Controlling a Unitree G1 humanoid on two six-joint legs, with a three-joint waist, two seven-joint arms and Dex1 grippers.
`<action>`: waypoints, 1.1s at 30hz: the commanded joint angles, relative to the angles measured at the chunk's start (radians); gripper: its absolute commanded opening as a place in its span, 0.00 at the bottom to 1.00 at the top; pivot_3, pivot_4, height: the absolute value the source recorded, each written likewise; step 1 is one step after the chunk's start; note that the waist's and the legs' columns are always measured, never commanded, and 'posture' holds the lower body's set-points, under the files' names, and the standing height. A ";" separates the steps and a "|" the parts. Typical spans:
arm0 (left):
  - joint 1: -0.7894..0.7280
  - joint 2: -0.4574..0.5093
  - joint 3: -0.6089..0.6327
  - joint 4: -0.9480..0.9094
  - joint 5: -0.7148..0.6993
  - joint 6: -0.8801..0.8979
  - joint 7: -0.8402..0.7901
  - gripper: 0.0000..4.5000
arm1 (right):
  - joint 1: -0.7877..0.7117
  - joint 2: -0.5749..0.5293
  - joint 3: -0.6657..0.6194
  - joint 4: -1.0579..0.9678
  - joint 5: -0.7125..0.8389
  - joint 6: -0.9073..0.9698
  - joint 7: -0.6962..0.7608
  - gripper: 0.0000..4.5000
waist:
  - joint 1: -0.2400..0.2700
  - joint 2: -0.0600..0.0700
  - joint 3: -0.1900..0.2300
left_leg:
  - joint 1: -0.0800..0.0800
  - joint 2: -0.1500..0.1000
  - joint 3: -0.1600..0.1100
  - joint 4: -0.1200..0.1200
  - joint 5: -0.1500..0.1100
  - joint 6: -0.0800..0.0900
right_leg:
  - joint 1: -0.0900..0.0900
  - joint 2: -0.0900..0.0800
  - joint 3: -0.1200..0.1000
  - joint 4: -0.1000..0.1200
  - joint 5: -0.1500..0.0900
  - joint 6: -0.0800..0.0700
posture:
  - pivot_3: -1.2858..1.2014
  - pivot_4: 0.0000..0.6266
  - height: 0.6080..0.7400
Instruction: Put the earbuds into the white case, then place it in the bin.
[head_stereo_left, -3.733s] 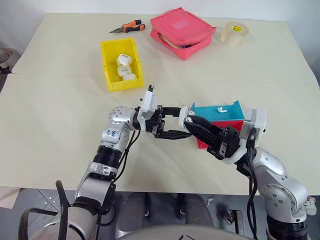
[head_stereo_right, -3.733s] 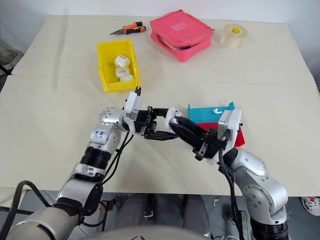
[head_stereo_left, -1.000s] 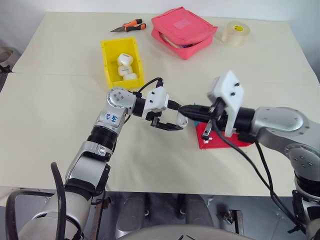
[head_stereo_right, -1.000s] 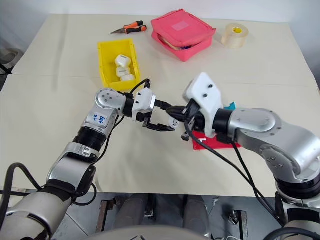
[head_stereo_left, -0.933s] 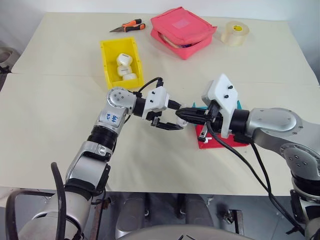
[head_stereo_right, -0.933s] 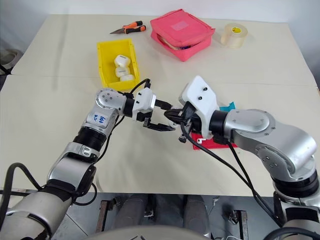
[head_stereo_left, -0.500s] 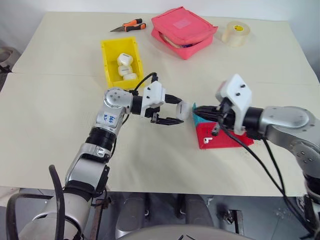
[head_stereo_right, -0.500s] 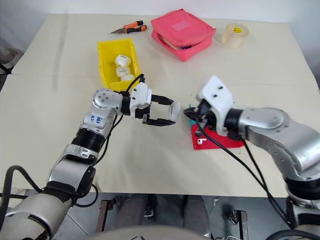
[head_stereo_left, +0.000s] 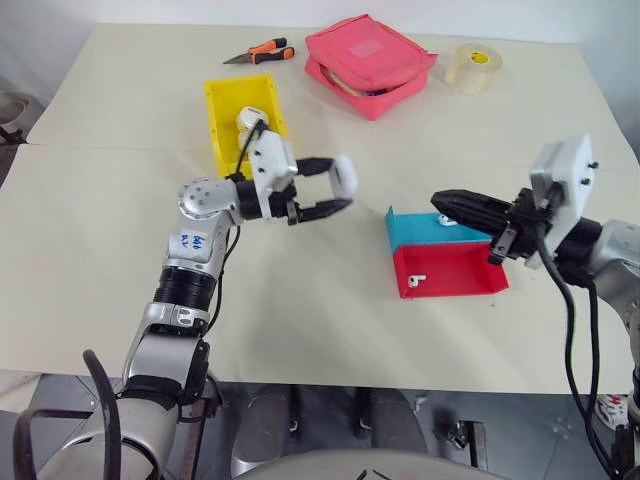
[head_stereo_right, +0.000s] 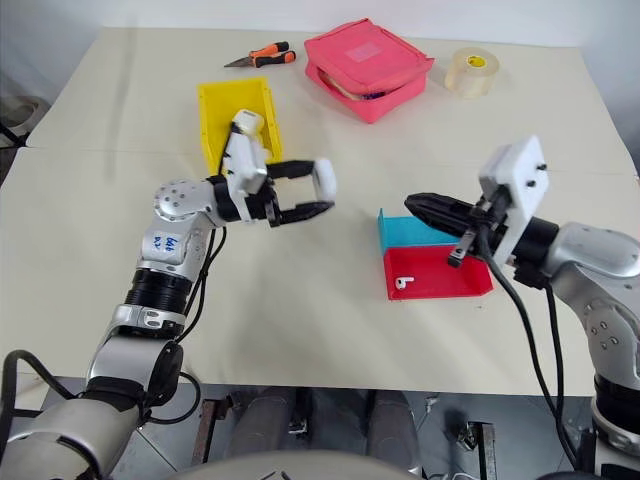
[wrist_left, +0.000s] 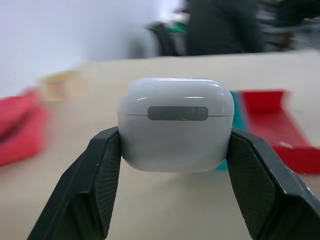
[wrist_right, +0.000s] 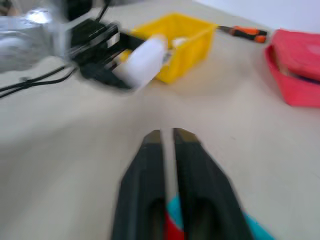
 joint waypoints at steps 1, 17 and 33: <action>-0.031 -0.018 0.059 0.037 0.030 -0.037 0.208 0.62 | 0.022 -0.018 -0.038 0.057 -0.010 -0.088 0.103 0.35 | -0.002 0.000 0.000 | 0.000 0.000 0.000 0.000 0.000 0.000 | 0.000 0.000 0.000 0.000 0.000 0.000 | 0.52 0.24 1.00; -0.250 0.000 0.089 0.470 0.200 -0.066 0.738 0.90 | -0.162 -0.015 0.079 0.286 -0.125 -0.192 0.208 1.00 | -0.002 -0.002 0.001 | 0.000 -0.006 0.000 -0.001 0.001 0.000 | -0.001 -0.001 0.000 0.000 0.000 0.000 | 0.52 0.24 1.00; 0.192 0.291 0.065 -0.216 -0.086 0.065 0.052 0.99 | -0.094 -0.096 0.108 0.416 -0.230 -0.347 0.451 1.00 | -0.009 -0.002 0.001 | 0.001 -0.004 0.001 -0.001 0.002 -0.001 | -0.001 0.000 0.000 0.001 0.000 0.000 | 0.52 0.24 1.00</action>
